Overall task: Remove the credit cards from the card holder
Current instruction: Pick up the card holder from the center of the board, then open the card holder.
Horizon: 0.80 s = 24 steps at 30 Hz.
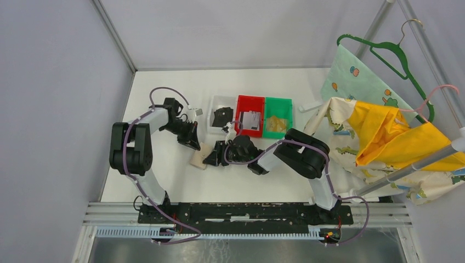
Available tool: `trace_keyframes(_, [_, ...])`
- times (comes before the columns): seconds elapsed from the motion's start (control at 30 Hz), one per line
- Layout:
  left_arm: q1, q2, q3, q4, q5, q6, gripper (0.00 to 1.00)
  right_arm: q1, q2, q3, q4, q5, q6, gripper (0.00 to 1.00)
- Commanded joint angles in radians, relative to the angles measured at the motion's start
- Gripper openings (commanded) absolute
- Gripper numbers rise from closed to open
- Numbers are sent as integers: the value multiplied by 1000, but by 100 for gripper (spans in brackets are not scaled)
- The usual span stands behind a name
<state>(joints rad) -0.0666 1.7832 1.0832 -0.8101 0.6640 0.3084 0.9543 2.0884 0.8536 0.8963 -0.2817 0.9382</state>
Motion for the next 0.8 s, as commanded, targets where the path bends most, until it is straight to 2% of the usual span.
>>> trace_keyframes(0.0, [-30,-57,54,-121,97,-18,2,-20,-40,-51,-25,76,-30,66])
trace_keyframes(0.1, [-30,-100,134,-206,117,-2,2,-32,-95,-101,28,71,-13,75])
trace_keyframes(0.27, [-29,-174,290,-366,200,32,2,-87,-210,-197,130,15,34,85])
trace_keyframes(0.4, [-38,-216,411,-459,270,23,2,-137,-297,-285,293,-40,117,91])
trace_keyframes(0.63, [-65,-287,486,-451,316,-65,2,-143,-416,-310,604,-100,254,93])
trace_keyframes(0.77, [-74,-310,508,-445,346,-99,2,-143,-443,-276,664,-87,332,94])
